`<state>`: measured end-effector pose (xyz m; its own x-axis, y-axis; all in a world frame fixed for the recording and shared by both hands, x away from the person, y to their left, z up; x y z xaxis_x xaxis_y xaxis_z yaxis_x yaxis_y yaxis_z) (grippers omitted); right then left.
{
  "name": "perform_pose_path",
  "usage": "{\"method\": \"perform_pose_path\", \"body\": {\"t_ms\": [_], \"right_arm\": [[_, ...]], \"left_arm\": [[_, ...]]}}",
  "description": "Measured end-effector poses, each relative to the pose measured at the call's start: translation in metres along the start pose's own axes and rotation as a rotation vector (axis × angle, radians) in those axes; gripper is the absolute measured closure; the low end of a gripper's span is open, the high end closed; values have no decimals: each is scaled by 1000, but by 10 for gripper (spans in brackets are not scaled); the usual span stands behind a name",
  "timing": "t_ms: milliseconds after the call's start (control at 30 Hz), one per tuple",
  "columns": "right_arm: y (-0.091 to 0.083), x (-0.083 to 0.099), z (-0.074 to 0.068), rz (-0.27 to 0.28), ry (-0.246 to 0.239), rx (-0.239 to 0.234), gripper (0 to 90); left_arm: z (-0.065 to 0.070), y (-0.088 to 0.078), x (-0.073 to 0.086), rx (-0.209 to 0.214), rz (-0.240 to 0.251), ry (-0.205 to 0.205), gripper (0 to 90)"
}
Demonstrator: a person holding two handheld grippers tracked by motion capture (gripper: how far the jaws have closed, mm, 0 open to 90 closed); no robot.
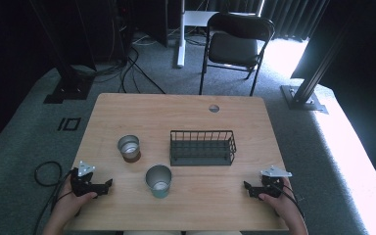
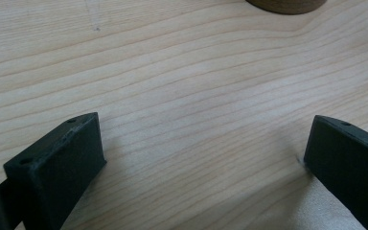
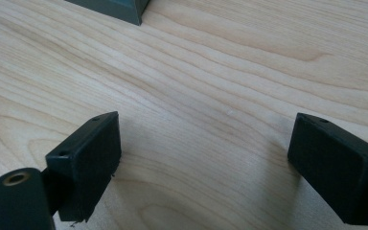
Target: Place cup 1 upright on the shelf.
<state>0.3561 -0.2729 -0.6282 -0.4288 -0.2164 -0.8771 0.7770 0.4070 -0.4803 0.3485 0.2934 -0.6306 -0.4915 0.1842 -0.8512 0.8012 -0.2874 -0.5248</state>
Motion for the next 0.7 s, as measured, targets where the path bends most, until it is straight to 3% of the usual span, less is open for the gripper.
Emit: {"method": "perform_pose_path", "body": {"t_ms": [700], "right_arm": [[-1, 0, -1, 2, -14, -25, 109]], "left_arm": [[0, 0, 0, 0, 0, 0, 5]]}}
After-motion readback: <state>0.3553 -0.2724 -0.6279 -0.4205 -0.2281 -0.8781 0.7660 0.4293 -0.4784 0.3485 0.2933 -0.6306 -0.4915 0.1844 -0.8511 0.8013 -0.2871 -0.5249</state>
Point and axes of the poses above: each handheld gripper's, and its own axes: y roughly forward along the jaws, x roughly out of its underside, z roughly to its right, the point moved 10 cm from there along y, roughly forward along the jaws, and after that the axes turned 15 degrees about z, right-handed, at the moved point
